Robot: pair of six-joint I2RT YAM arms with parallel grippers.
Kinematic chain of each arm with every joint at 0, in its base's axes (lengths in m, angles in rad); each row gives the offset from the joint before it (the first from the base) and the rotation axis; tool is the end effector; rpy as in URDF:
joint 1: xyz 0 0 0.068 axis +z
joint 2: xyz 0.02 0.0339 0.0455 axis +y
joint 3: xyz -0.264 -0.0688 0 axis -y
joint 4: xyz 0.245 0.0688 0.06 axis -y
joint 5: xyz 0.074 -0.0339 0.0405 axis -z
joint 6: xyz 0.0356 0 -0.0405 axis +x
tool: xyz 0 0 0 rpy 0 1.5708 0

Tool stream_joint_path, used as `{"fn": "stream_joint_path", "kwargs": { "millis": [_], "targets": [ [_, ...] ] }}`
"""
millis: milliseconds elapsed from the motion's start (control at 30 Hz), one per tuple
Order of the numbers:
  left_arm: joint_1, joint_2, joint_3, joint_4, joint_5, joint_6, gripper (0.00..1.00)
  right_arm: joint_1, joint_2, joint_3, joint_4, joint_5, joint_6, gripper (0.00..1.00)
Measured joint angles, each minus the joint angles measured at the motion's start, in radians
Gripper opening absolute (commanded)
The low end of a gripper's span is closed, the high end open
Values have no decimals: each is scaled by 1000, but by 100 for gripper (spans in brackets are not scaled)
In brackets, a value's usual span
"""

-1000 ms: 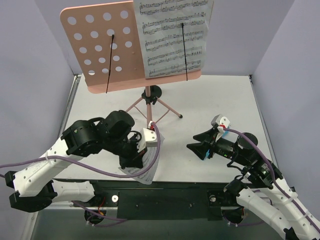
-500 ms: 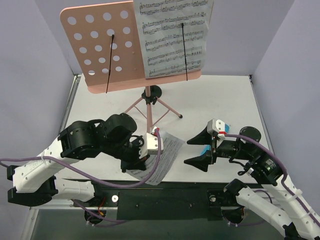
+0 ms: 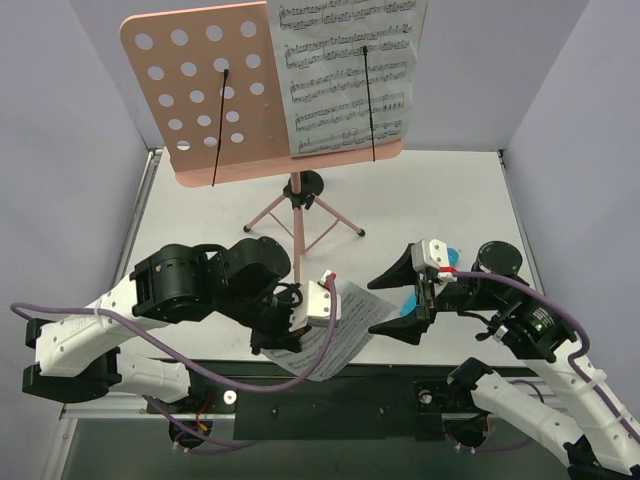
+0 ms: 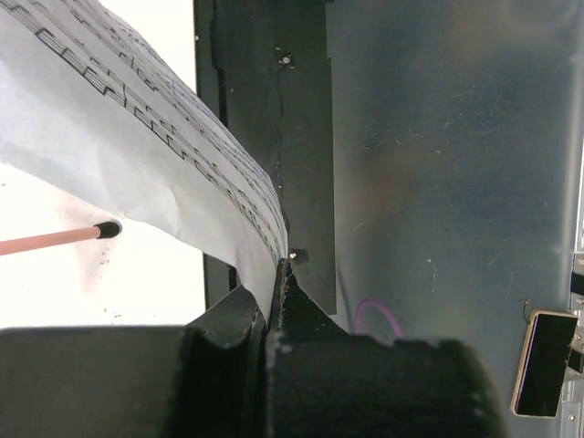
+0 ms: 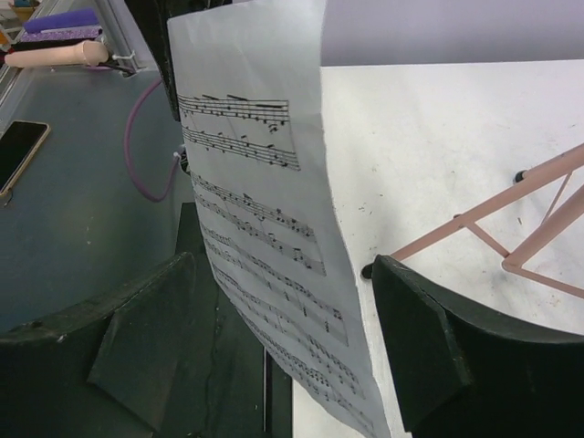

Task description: Set up the instrument practice props

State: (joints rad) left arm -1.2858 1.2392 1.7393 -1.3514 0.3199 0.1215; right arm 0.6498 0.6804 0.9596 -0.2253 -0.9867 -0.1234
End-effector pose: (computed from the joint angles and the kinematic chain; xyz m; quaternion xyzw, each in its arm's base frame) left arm 0.0430 -0.1867 0.4522 0.6406 0.6683 -0.3156 0.2083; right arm 0.0834 0.1006 0.4098 -0.5468 0.4315 0.4808 0.5326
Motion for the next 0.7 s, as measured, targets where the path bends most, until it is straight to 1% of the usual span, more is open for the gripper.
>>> {"fn": "stream_joint_path", "kwargs": {
  "millis": [200,300,333,367,400,433,467,533,567,600,633,667,700],
  "targets": [
    [-39,33,14,0,-2,5,0,0,46,8,-11,-23,-13,72],
    [-53,43,14,0,-6,6,0,0,60,10,-12,-31,-13,68],
    [-56,43,14,0,-9,7,0,0,63,11,-12,-35,-13,61],
    [-57,43,15,-1,-15,10,0,0,66,11,-12,-41,-13,57],
    [-57,43,19,-2,-23,14,0,0,69,11,-12,-48,-12,42],
    [-57,43,24,-2,-34,17,0,0,72,11,-13,-57,-10,32],
    [-57,43,31,-2,-48,21,0,0,76,11,-16,-68,-8,16],
    [-57,38,42,-2,-86,27,0,0,80,13,-27,-80,-6,5],
    [-57,33,45,-2,-107,31,0,0,82,14,-32,-85,3,2],
    [-57,27,48,-2,-128,34,0,0,83,14,-35,-86,10,0],
    [-57,20,49,-2,-143,39,2,0,83,14,-39,-87,19,0],
    [-57,12,50,-2,-162,42,10,0,82,14,-40,-87,30,0],
    [-57,2,51,-2,-187,45,12,0,80,14,-40,-84,46,0]
  ]
}}
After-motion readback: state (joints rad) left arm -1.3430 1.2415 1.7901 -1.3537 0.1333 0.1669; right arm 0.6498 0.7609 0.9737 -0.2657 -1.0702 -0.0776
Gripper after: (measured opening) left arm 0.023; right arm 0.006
